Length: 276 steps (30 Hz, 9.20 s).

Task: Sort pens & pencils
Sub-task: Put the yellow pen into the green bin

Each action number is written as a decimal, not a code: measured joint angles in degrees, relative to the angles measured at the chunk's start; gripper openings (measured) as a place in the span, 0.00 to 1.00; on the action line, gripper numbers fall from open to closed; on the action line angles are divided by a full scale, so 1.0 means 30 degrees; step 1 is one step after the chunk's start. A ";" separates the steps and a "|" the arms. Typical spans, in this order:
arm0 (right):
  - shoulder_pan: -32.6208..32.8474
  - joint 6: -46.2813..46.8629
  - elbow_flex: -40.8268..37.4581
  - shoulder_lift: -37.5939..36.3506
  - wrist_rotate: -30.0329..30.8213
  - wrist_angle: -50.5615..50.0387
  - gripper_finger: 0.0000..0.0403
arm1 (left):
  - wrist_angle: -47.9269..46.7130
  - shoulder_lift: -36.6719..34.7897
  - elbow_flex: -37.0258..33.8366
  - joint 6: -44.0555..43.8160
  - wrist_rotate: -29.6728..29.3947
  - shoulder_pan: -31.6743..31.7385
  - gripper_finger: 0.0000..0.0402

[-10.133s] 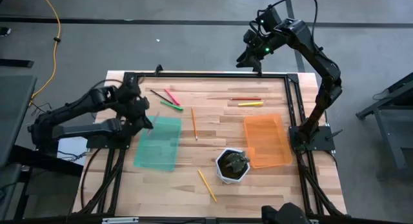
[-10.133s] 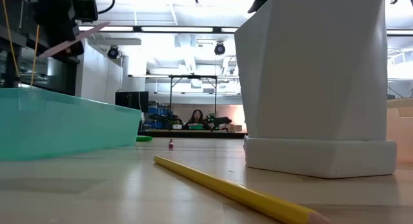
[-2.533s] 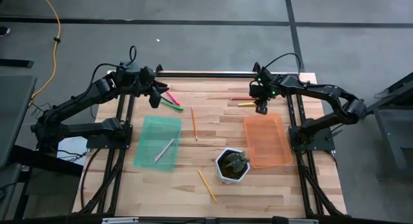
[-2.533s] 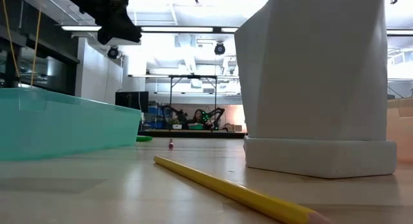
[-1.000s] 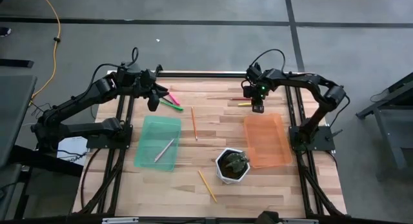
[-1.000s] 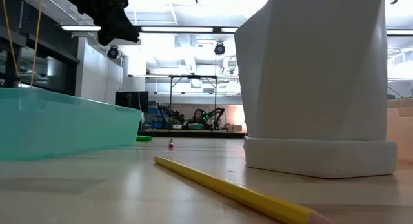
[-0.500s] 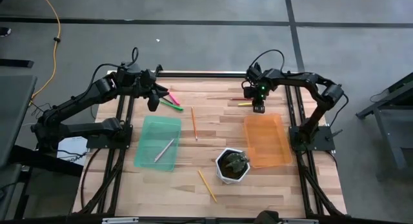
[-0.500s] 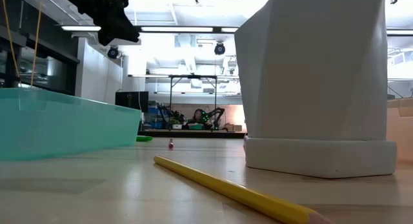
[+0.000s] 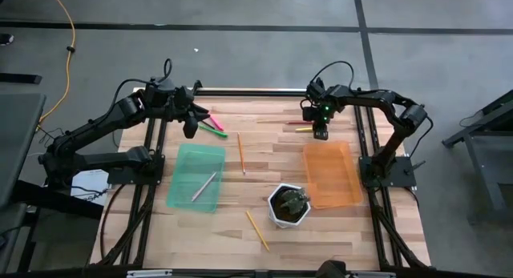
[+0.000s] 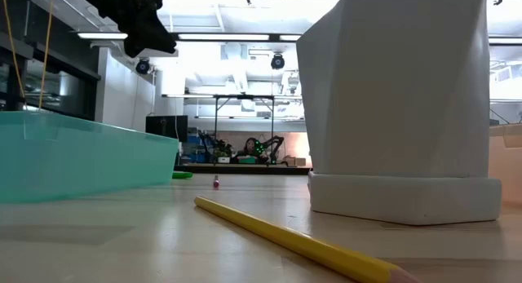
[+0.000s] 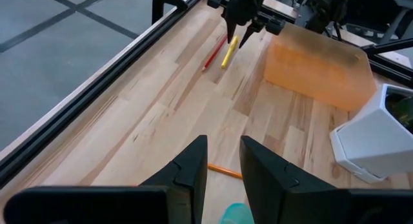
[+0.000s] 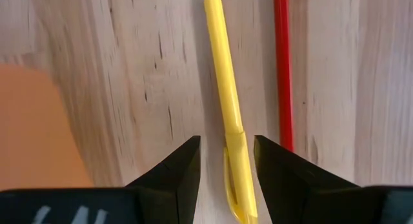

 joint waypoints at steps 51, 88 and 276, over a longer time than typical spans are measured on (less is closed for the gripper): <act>-0.0073 0.0537 -0.0007 0.0963 0.0117 0.0073 0.22 | -0.0019 -0.0003 0.0000 0.0000 0.0144 0.0001 0.20; 0.0015 0.1873 0.2827 0.1262 -0.1480 -0.0418 0.03 | 0.0667 0.0000 0.0000 0.0013 0.0299 0.0002 0.20; 0.6879 1.0873 1.6997 0.1721 -0.8145 0.5662 0.05 | 2.1459 0.5639 0.0000 -0.3868 0.4960 -0.1035 0.12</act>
